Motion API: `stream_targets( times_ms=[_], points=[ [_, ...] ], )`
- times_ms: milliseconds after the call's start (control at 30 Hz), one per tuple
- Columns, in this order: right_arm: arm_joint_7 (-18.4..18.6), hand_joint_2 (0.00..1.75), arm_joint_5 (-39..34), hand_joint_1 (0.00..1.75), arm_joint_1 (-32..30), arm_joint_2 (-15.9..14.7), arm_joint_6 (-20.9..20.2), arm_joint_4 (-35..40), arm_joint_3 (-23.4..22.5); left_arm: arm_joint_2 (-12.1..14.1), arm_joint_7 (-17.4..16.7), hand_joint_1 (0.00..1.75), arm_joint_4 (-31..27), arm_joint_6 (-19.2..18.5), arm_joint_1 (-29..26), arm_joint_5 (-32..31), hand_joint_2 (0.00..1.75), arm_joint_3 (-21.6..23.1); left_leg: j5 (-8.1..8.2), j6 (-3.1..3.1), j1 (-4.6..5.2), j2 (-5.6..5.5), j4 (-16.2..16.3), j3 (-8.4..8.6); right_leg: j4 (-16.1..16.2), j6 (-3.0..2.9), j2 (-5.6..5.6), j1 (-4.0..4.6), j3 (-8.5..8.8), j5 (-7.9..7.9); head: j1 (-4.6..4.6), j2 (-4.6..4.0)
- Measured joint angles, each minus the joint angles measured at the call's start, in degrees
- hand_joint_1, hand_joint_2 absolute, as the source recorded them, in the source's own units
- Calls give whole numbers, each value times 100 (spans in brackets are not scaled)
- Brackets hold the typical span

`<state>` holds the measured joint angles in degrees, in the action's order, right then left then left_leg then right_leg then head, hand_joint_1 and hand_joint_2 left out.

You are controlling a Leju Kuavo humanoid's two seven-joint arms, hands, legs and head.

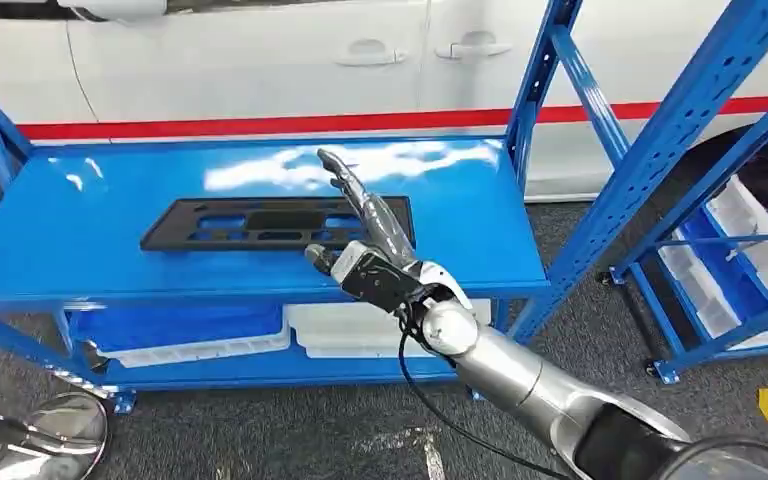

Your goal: Take the parts from the cabinet and place them on the table.

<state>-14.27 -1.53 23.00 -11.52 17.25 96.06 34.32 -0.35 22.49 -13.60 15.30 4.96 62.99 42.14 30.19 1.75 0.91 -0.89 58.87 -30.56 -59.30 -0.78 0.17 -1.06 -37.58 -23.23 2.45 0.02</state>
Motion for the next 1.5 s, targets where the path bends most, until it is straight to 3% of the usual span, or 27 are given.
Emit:
stream_targets(
  times_ms=[67, 133, 167, 200, 233, 300, 333, 367, 467, 500, 533, 633, 667, 700, 733, 800, 833, 867, 967, 1033, 1133, 1167, 1200, 1300, 1367, 1400, 1500],
  points=[
    [0, 175, 0, 0, 23, 9, 6, -11, 11, 0, 7, 0, 0, 0, 9, -2, 0, 2, 182, -78, -22, 26, 548, -246, 34, -37, -13, -14, 61, -24, -13, 0],
    [0, 175, 0, 0, 27, 9, 4, -18, 33, -2, 7, 0, 0, 0, 6, -2, 0, 4, 560, -137, -76, 36, 1380, -746, 32, -59, -17, -11, 74, -57, -15, 0],
    [2, 175, 0, 0, 20, 9, 0, -28, 37, -7, 7, 0, 0, 0, 6, -2, 0, 4, 630, -169, -102, 42, 1647, -952, 29, -58, -16, -11, 80, -70, -16, 0],
    [2, 175, 0, 0, 19, 11, 0, -37, 39, -9, 7, 0, 0, 0, 5, -2, 0, 4, 549, -178, -116, 47, 1629, -1008, 26, -56, -14, -15, 94, -86, -15, 0],
    [2, 175, 0, 0, 20, 11, 0, -39, 39, -9, 7, 0, 0, 0, 3, 0, 0, 4, 325, -188, -128, 49, 1356, -936, 22, -47, -8, -22, 120, -103, -15, 0],
    [2, 175, 0, 0, 23, 11, 4, -39, 39, -7, 7, 0, 0, 2, -9, -2, 0, 4, -328, -179, -147, 51, 328, -519, 21, -5, 5, -42, 199, -144, -15, 0],
    [0, 175, 0, 0, 29, 11, 4, -39, 39, -7, 7, 0, 0, 2, -6, -2, 0, 4, -447, -169, -145, 49, -39, -400, 25, 15, 2, -48, 212, -156, -15, 0],
    [0, 175, 0, 0, 30, 11, 4, -41, 39, -7, 7, 0, 0, 2, 3, -2, 0, 7, -234, -144, -91, 50, -59, -419, 21, 45, 7, -37, 209, -148, -16, 0],
    [35, 175, 76, 0, 28, 11, 28, -46, 42, -7, 7, 0, 0, 2, -7, 0, 0, 7, -384, -28, -69, 38, -32, -384, 49, 162, 2, -38, 218, -156, -13, 0],
    [165, 175, 313, 0, 45, 9, 118, -46, 46, -9, 2, 0, 0, 2, -10, 0, 0, 7, -450, 41, -121, 44, -110, -344, 36, 210, -1, -18, 221, -174, -13, 0],
    [349, 175, 711, 0, 63, 9, 229, -57, 63, -15, 2, 0, 0, 2, -1, -2, 0, 7, -471, 63, -119, 55, -139, -321, -85, 211, -1, -35, 154, -281, -11, 0],
    [803, 175, 1800, 0, 125, 11, 448, -123, 230, -11, -13, 0, 0, -9, 20, -11, 0, 26, -466, 126, -94, 58, -138, -327, -1262, 222, -1, -16, -356, -882, -11, 0],
    [967, 175, 2187, 0, 125, 11, 545, -175, 287, -9, -28, 0, 0, -9, 22, -18, 0, 37, -460, 134, -80, 52, -133, -330, -1608, 225, -3, -15, -520, -987, -11, 0],
    [1166, 175, 2665, 0, 130, 17, 655, -258, 376, -9, -57, 0, 0, -9, 18, -37, 0, 50, -454, 143, -68, 44, -124, -328, -1703, 220, -3, -11, -566, -947, -11, 0],
    [1307, 175, 3035, 0, 144, 33, 717, -332, 454, -9, -85, 0, 0, -7, 18, -48, 0, 66, -449, 146, -61, 36, -113, -325, -1509, 205, -3, -6, -469, -794, -9, 0],
    [1553, 175, 3699, 0, 240, 87, 726, -502, 627, -18, -144, 0, 0, 0, 18, -72, 0, 118, -418, 131, -54, 24, -73, -324, -569, 149, -2, 4, -5, -322, -11, 0],
    [1665, 175, 3951, 0, 301, 113, 708, -594, 710, -24, -155, 0, 0, -2, 19, -96, 0, 133, -395, 112, -53, 21, -39, -335, -134, 104, -2, 19, 192, -223, -11, 0],
    [1748, 175, 4133, 0, 364, 146, 674, -701, 786, -26, -170, 0, 0, -9, 28, -111, 0, 146, -373, 78, 0, 22, 5, -381, -36, 96, -3, 58, 286, -303, -11, 0],
    [1976, 175, 4592, 0, 574, 358, 337, -1162, 1045, -26, -282, 0, 0, -94, 40, -219, 0, 236, -410, 2, -41, 26, -34, -380, -34, 52, 4, 76, 253, -265, -13, 0],
    [2024, 175, 4769, 0, 780, 566, 267, -1531, 1189, -13, -326, 0, 0, -168, 51, -278, 0, 289, -323, -80, -47, 23, 36, -414, 65, -20, -20, 12, 294, -214, -13, 0],
    [2028, 175, 4843, 0, 1142, 933, 175, -2148, 1401, -13, -345, 0, 0, -236, 61, -336, 0, 385, 226, -190, -85, 37, 1120, -929, 75, -56, -25, -2, 290, -204, -18, 0],
    [2028, 175, 4857, 0, 1239, 1036, 127, -2383, 1482, -15, -345, 0, 0, -249, 60, -354, 0, 424, 352, -221, -105, 40, 1546, -1157, 73, -61, -44, 1, 289, -208, -18, 0],
    [2033, 175, 4874, 0, 1308, 1125, 101, -2605, 1556, -15, -350, 0, 0, -249, 57, -363, 0, 446, 337, -236, -116, 44, 1676, -1238, 70, -60, -51, 0, 288, -208, -16, 0],
    [2035, 175, 4881, 0, 1455, 1305, 81, -2995, 1661, -13, -352, 0, 0, -262, 50, -378, 0, 479, -35, -255, -146, 49, 1206, -1036, 62, -54, -50, -10, 288, -213, -18, 0],
    [2033, 175, 4806, 0, 1645, 1460, 48, -3347, 1722, -9, -372, 0, 0, -269, 47, -411, 0, 527, -529, -238, -157, 51, 172, -533, 44, -33, -35, -20, 291, -226, -18, 0],
    [2022, 175, 4743, 0, 1764, 1563, 20, -3577, 1749, -9, -409, 0, 0, -269, 67, -450, 0, 568, -448, -211, -137, 45, -64, -406, 39, -3, -30, 4, 277, -232, -18, 0],
    [1971, 175, 4612, 0, 2057, 1795, -134, -4213, 1821, -9, -488, 0, 0, -267, 105, -490, 0, 676, -479, -124, -91, 36, -85, -421, 74, 89, -31, -5, 272, -201, -9, 0]
  ],
)
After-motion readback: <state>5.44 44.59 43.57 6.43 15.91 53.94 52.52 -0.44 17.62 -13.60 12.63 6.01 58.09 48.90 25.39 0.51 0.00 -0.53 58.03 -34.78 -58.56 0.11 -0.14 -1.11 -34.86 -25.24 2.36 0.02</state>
